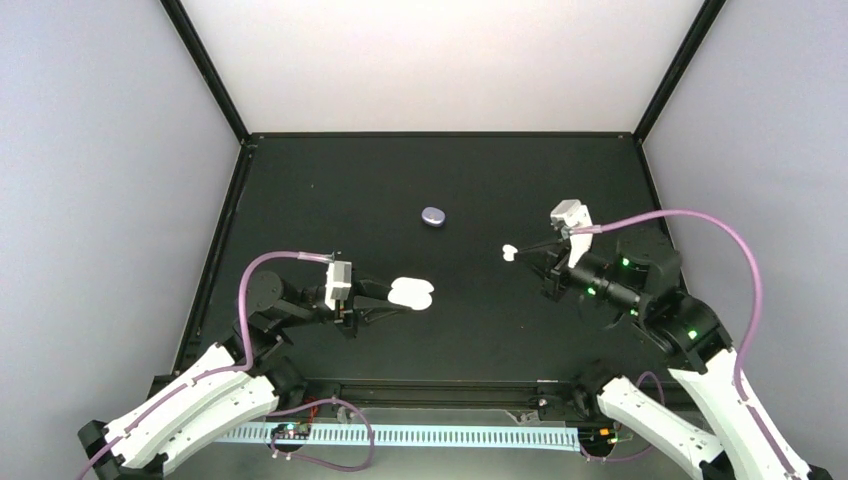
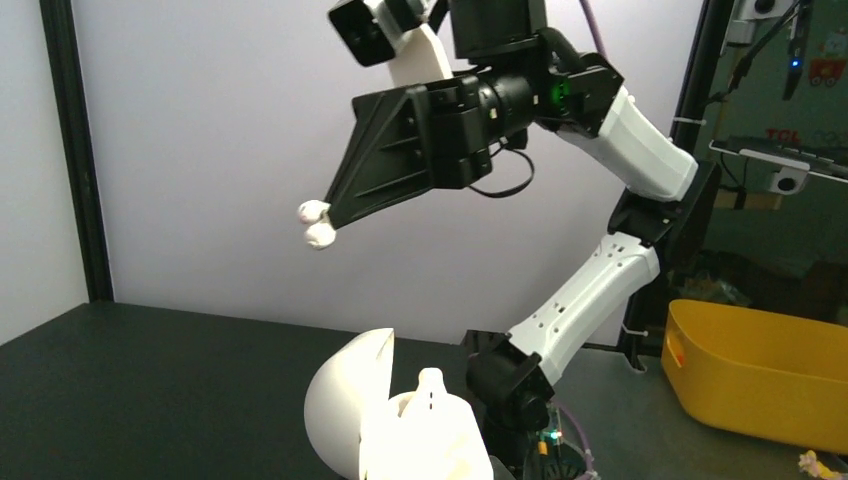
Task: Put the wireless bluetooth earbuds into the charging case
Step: Pick up the earbud from the center of the board, then place the earbud in the charging case.
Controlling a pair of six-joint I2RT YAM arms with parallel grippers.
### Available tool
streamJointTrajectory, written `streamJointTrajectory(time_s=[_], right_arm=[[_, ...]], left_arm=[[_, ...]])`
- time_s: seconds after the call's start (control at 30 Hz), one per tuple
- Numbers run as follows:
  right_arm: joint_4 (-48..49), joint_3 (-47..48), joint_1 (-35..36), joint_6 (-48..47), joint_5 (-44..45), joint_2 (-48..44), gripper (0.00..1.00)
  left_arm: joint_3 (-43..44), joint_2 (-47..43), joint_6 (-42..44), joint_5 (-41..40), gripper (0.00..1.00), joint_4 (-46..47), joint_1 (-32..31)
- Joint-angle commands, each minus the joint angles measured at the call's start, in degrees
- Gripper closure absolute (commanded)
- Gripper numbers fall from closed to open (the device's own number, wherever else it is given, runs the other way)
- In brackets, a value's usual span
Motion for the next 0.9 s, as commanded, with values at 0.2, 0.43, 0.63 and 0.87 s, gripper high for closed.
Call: streamJointTrajectory(time_s=[0.2, 0.43, 0.63, 0.87], right_arm=[[-14.6, 18.7, 6.1, -14.5, 7.7, 5.7, 0.99], [-14.6, 38.8, 18.2, -20.2, 19.8, 18.4, 0.99], [-21.2, 45.2, 37.4, -23.3, 37.4, 26.9, 0.99], [-30.3, 46.2, 43.8, -18.8, 39.5, 28.5, 0.99]], left_arm=[[6.6, 5.1, 5.7, -1.4, 0.98, -0.9, -0.5], [8.3, 10.2, 4.5, -1.8, 0.98, 2.2, -0.4], [7.2, 10.5, 3.5, -1.9, 0.99, 4.0, -0.4], [6.2, 9.9, 5.1, -2.3, 0.98, 3.9, -0.5]])
